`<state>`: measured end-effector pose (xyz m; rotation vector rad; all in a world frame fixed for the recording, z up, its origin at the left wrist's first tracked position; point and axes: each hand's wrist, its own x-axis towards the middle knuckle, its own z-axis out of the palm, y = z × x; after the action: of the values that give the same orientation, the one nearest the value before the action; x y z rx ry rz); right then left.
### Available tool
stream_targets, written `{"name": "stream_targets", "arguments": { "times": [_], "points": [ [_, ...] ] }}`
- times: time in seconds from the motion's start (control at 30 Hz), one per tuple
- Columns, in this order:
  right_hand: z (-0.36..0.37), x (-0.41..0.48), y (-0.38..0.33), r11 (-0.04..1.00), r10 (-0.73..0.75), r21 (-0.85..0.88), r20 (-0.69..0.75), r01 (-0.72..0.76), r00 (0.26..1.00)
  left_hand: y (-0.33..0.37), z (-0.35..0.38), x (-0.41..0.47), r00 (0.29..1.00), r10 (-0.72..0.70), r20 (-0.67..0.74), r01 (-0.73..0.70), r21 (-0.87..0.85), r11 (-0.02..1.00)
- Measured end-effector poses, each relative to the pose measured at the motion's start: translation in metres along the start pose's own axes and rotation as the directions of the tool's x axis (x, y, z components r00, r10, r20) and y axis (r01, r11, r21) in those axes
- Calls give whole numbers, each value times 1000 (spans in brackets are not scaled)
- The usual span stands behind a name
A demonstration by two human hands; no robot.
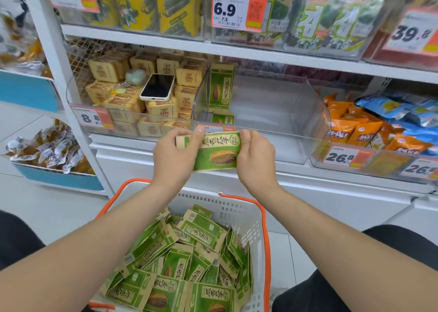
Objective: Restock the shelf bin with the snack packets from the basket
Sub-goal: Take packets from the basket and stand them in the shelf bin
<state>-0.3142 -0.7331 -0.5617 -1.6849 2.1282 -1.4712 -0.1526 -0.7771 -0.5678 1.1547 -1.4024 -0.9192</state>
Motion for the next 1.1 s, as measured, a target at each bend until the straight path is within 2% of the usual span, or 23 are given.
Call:
{"name": "stream_targets", "arguments": {
  "times": [0.07, 0.1, 0.23, 0.37, 0.47, 0.53, 0.6, 0.67, 0.73, 0.8, 0.87, 0.9, 0.97, 1.03, 1.1],
  "points": [
    [-2, 3, -9, 962, 147, 236, -19, -138, 989, 12, 3, 3, 995, -81, 63, 91, -180, 979],
    [-5, 6, -12, 930, 210, 307, 11, -203, 978, 17, 4, 4, 989, -73, 126, 100, -222, 970],
    [-25, 29, -16, 953, 239, 175, 62, -246, 969, 33, 6, 19, 975, 17, 220, 28, -201, 979],
    [-33, 49, -28, 996, 69, -53, 62, -66, 996, 51, 6, 46, 943, 59, 329, -32, -88, 996],
    [-30, 67, -36, 999, 33, 6, 101, -34, 994, 66, 9, 60, 939, 76, 337, -48, -90, 995],
    [-27, 83, -38, 993, 100, 44, 138, -107, 985, 70, 10, 72, 957, 65, 283, -36, -105, 994],
    [-18, 104, -28, 935, 280, 175, 169, -309, 945, 69, 11, 88, 970, 78, 230, -86, 25, 996],
    [-10, 120, -17, 765, 492, 331, 253, -553, 833, 63, 7, 105, 959, 166, 229, -233, 307, 923],
    [-7, 133, -8, 624, 558, 455, 308, -635, 770, 54, 6, 118, 920, 228, 319, -372, 529, 762],
    [-4, 143, -1, 555, 578, 549, 287, -626, 764, 42, 7, 123, 889, 224, 399, -444, 637, 630],
    [4, 153, 6, 599, 587, 500, 258, -626, 768, 29, 8, 124, 867, 207, 453, -483, 658, 578],
    [8, 157, 10, 644, 586, 420, 268, -640, 765, 23, 8, 124, 852, 192, 487, -500, 650, 572],
    [21, 162, 19, 710, 573, 248, 341, -659, 746, 14, 5, 124, 817, 150, 557, -529, 620, 580],
    [32, 163, 20, 726, 561, 140, 447, -674, 697, 9, 2, 126, 791, 145, 595, -553, 592, 586],
    [36, 161, 12, 760, 551, 35, 494, -649, 672, 8, 1, 130, 781, 153, 606, -570, 590, 572]
  ]
}}
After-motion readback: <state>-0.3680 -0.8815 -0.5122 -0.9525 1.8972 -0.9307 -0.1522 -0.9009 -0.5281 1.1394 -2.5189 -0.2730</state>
